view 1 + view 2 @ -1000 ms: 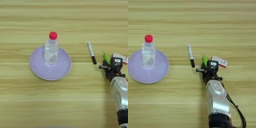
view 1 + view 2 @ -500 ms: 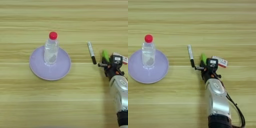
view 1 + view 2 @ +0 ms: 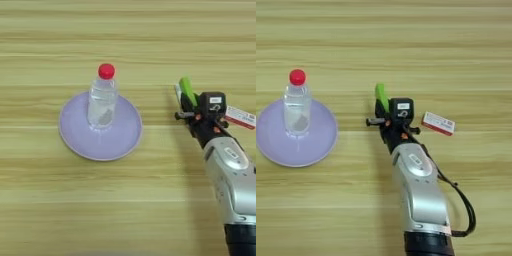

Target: Move the objects on the table

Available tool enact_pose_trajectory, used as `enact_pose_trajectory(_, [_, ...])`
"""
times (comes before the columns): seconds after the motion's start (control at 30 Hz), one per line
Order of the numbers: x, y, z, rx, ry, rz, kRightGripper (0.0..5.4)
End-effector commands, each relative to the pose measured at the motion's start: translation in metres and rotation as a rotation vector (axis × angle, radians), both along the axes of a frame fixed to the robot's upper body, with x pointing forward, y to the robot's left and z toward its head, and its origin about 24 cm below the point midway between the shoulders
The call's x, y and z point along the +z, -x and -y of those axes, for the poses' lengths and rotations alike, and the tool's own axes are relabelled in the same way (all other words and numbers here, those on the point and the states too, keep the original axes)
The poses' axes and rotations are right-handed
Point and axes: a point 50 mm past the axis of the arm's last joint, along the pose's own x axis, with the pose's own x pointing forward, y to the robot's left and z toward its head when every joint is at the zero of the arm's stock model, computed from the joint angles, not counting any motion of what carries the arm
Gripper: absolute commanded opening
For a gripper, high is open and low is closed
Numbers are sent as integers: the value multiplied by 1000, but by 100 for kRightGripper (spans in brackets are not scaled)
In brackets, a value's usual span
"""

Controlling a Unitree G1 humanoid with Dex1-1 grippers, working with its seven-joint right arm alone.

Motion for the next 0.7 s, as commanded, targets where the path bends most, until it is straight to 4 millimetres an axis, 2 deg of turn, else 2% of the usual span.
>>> enact_pose_trajectory(0.03, [28, -11, -21, 77, 11, 122, 76])
enact_pose_trajectory(0.53, [10, -8, -75, 281, -15, 44, 76])
enact_pose_trajectory(0.7, [6, -4, -85, 330, -6, 22, 76])
